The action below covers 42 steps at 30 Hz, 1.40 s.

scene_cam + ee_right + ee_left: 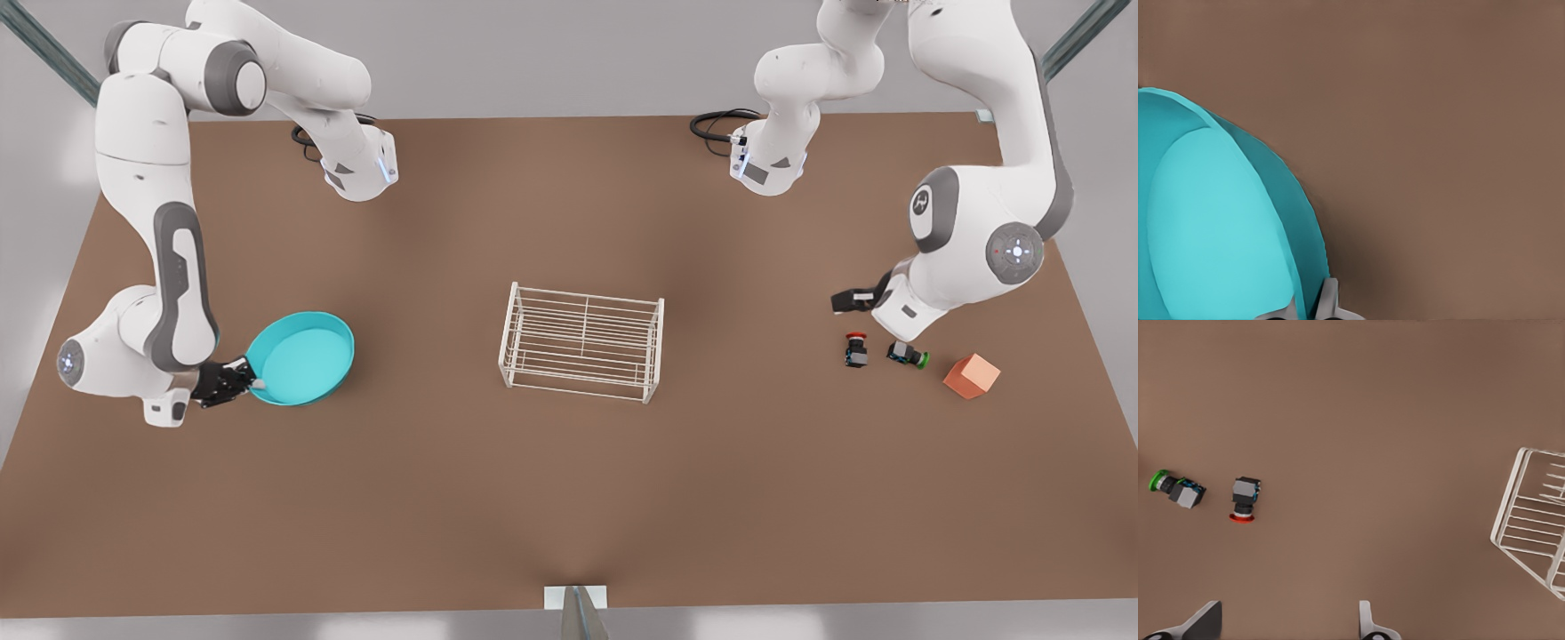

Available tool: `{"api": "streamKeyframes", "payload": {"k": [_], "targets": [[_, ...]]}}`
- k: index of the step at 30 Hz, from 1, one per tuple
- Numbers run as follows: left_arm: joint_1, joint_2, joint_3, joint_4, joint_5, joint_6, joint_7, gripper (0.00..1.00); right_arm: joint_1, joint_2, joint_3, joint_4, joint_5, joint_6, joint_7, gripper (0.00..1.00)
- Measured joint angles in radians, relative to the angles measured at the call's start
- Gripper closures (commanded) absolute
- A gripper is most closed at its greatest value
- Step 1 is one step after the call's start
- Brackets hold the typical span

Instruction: Place the plate on the shelf with right arm and place the red button switch in the plate with left arm

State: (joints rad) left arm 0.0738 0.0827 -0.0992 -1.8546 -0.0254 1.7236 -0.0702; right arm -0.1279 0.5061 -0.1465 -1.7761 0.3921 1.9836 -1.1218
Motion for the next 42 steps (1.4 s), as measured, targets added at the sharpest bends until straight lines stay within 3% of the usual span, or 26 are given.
{"api": "streamKeyframes", "payload": {"k": [6,17,27,42], "targets": [[0.022,0.167,0.006,0.01,0.033,0.136,-0.011,0.0,0.103,-0.034,0.004,0.059,0.082,-0.168,0.029,0.85],[0.148,0.257,0.022,-0.099,0.082,0.361,0.021,0.0,0.438,-0.078,0.005,0.204,0.113,-0.315,0.252,0.85],[0.158,0.315,0.021,-0.199,0.096,0.599,0.133,0.0,0.708,-0.022,0.001,0.252,0.112,-0.244,0.542,0.85],[0.193,0.364,0.023,-0.285,0.208,0.79,0.241,0.0,0.815,0.152,0.003,0.414,0.155,-0.098,0.861,0.83]]}}
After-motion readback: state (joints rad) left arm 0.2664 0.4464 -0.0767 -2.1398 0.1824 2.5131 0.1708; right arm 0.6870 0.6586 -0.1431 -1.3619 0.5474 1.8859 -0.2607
